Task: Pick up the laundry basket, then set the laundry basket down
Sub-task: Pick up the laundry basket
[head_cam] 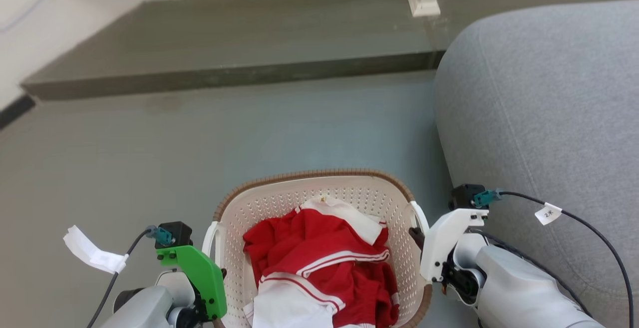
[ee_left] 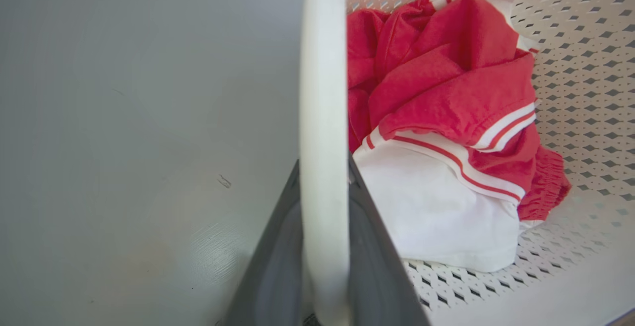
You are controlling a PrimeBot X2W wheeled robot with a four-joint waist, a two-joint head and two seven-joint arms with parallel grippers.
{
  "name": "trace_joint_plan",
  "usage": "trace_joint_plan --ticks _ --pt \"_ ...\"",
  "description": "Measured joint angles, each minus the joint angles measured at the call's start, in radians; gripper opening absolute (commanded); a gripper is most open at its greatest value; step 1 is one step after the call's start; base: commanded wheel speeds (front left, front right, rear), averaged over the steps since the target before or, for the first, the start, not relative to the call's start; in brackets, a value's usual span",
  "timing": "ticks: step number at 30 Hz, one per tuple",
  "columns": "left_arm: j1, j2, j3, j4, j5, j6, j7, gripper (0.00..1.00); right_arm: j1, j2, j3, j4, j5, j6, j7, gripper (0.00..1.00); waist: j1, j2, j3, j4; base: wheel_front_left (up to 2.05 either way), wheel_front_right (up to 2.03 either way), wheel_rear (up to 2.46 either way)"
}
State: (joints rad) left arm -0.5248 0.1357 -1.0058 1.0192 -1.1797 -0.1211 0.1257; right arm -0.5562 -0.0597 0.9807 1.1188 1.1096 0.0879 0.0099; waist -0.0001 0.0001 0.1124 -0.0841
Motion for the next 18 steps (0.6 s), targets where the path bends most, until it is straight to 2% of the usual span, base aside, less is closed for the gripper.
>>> trace_joint_plan --ticks 8,18 --pt "0.001 -0.007 0.0 0.009 -0.013 0.0 0.016 0.0 0.003 -0.001 0.009 0.003 0.008 0.008 0.019 0.0 0.0 0.0 -0.073 -0.005 0.0 0.0 0.0" --pt "0.001 -0.017 -0.005 0.026 -0.016 0.0 0.033 0.0 0.003 -0.002 0.022 0.008 0.018 0.009 0.041 0.0 0.0 0.0 -0.086 -0.018 0.0 0.0 0.0"
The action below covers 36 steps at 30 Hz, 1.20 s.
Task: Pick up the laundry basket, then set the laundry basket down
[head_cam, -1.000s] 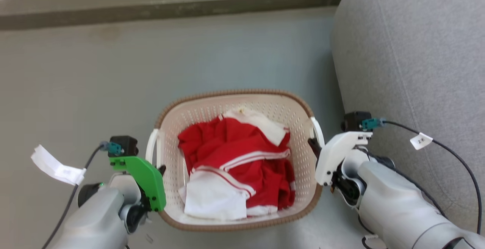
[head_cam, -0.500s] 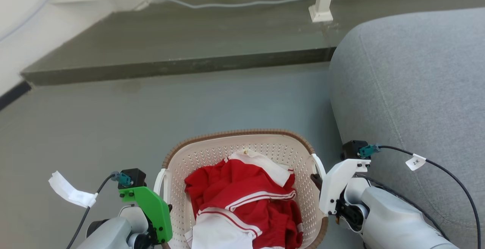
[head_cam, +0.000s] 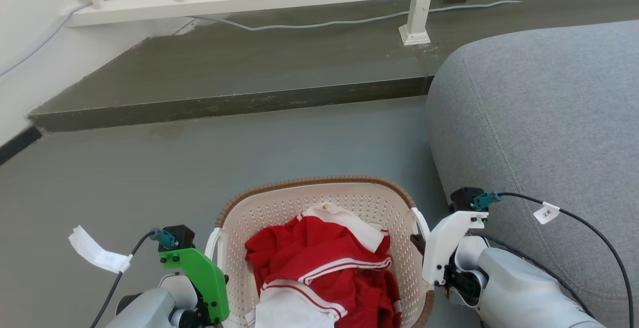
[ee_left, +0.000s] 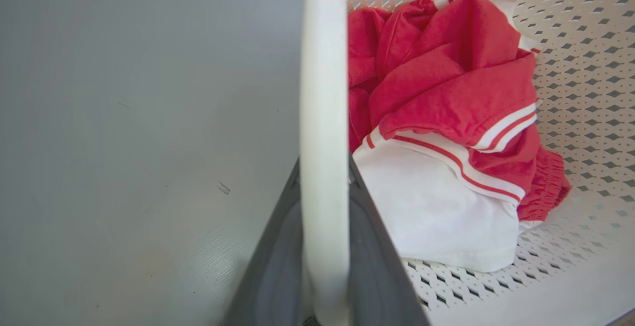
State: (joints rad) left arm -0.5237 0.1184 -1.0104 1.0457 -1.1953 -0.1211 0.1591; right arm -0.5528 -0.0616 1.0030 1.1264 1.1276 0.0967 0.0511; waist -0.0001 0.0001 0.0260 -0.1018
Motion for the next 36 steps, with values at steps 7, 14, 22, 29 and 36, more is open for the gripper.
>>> trace_joint_plan --ticks 7,14,22,29,36 --pt "0.0 -0.002 -0.002 0.007 -0.017 0.0 0.004 0.0 0.0 0.0 0.006 -0.001 0.003 0.001 0.007 0.0 0.0 0.0 0.003 0.001 0.0 0.0 0.0" --pt "0.0 -0.002 -0.006 0.01 -0.021 0.0 0.005 0.0 0.0 0.0 0.011 -0.001 0.018 0.004 0.007 0.0 0.0 0.0 0.007 0.004 0.0 0.0 0.0" --pt "0.0 -0.002 -0.01 0.012 -0.024 0.0 0.004 0.0 -0.001 -0.001 0.017 -0.001 0.024 0.007 0.007 0.0 0.0 0.0 0.01 0.005 0.0 0.0 0.0" --pt "-0.001 -0.002 -0.016 0.012 -0.025 0.0 0.004 0.0 -0.001 -0.002 0.025 -0.001 0.028 0.007 0.007 0.0 0.0 0.0 0.014 0.003 0.0 0.0 0.0" --pt "-0.001 -0.002 -0.02 0.013 -0.03 0.0 0.004 0.0 -0.001 -0.002 0.033 -0.001 0.035 0.007 0.007 0.0 0.0 0.0 0.021 0.002 0.0 0.0 0.0"
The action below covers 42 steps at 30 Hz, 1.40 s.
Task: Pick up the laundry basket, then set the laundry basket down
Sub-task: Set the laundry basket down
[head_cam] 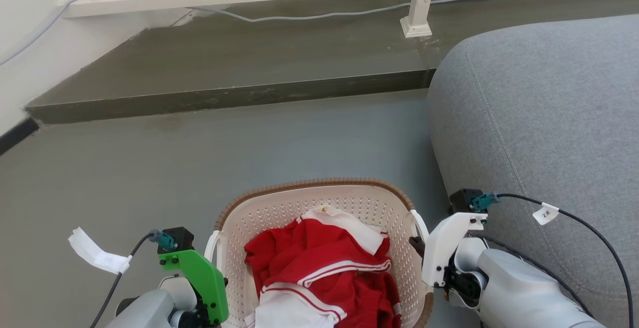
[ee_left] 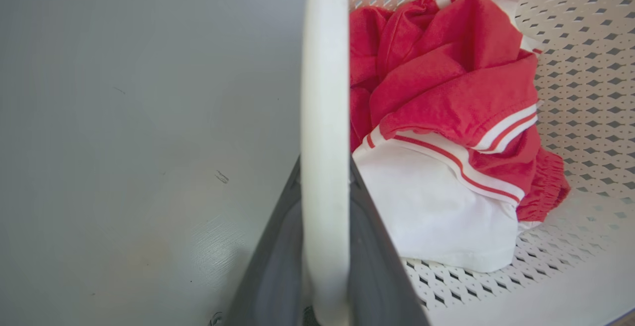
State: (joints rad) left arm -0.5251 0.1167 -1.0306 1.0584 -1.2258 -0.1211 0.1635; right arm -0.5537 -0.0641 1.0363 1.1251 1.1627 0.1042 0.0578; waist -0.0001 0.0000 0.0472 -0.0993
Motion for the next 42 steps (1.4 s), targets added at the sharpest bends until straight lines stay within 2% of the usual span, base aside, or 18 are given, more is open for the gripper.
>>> trace_joint_plan --ticks 13,22,30,42 --pt "-0.04 0.024 -0.008 -0.013 0.002 0.0 -0.006 0.0 -0.023 0.0 0.006 -0.02 0.011 -0.002 -0.011 0.0 0.0 0.0 0.078 -0.004 0.0 0.0 0.0" --pt "-0.081 0.052 -0.011 -0.037 0.007 0.0 -0.036 0.0 -0.066 0.0 0.009 -0.045 0.017 -0.028 -0.034 0.0 0.0001 0.0 0.16 -0.007 0.0 0.0 0.0" --pt "-0.13 0.081 -0.009 -0.07 0.015 0.0 -0.089 0.0 -0.119 0.0 0.007 -0.064 0.017 -0.053 -0.101 0.0 0.0001 0.0 0.255 -0.006 0.0 0.0 0.0" --pt "-0.189 0.126 0.001 -0.103 0.019 0.0 -0.18 0.0 -0.174 0.003 0.014 -0.104 0.016 -0.073 -0.186 0.0 0.0001 0.0 0.409 -0.005 0.0 0.0 0.0"
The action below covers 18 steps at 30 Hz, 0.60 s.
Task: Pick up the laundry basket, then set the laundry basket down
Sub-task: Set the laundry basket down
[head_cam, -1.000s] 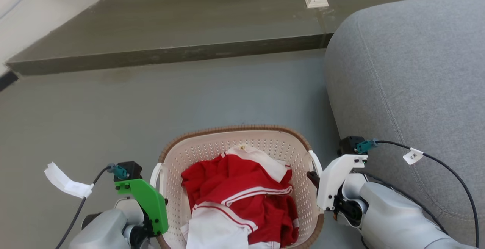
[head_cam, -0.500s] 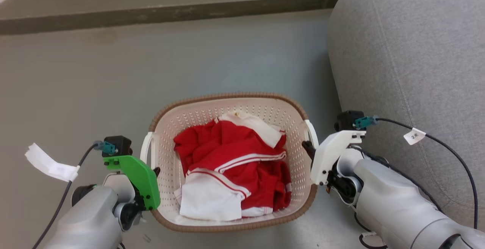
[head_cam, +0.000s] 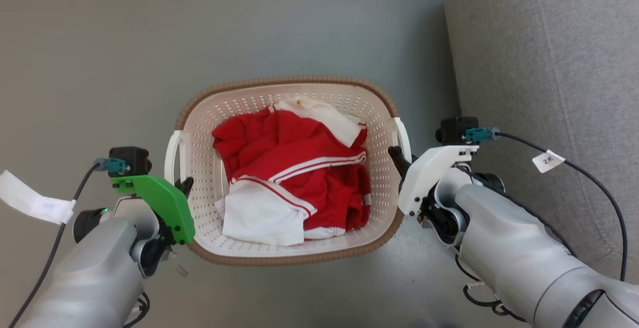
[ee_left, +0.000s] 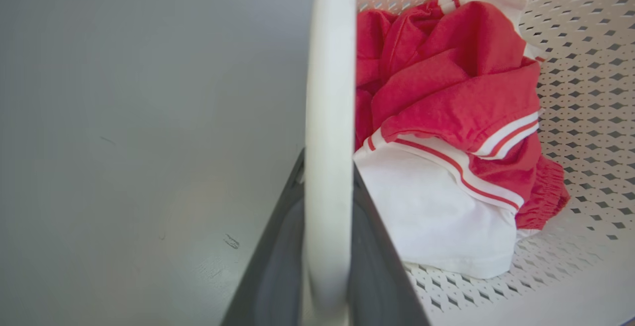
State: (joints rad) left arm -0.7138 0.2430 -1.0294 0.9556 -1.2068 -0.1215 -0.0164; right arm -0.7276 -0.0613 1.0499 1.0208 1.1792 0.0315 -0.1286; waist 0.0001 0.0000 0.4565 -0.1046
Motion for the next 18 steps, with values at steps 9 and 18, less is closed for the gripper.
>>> trace_joint_plan --ticks 9,18 --pt "-0.031 0.025 0.001 -0.024 0.018 0.0 -0.057 0.0 -0.03 0.001 0.008 -0.018 0.0 -0.012 -0.057 0.0 0.0 0.0 0.112 -0.007 0.0 0.0 0.0" --pt "-0.086 0.05 -0.001 -0.041 0.032 0.0 -0.086 0.0 -0.092 0.0 0.013 -0.037 0.0 -0.032 -0.083 0.0 0.0001 0.0 0.217 -0.008 0.0 0.0 0.0"
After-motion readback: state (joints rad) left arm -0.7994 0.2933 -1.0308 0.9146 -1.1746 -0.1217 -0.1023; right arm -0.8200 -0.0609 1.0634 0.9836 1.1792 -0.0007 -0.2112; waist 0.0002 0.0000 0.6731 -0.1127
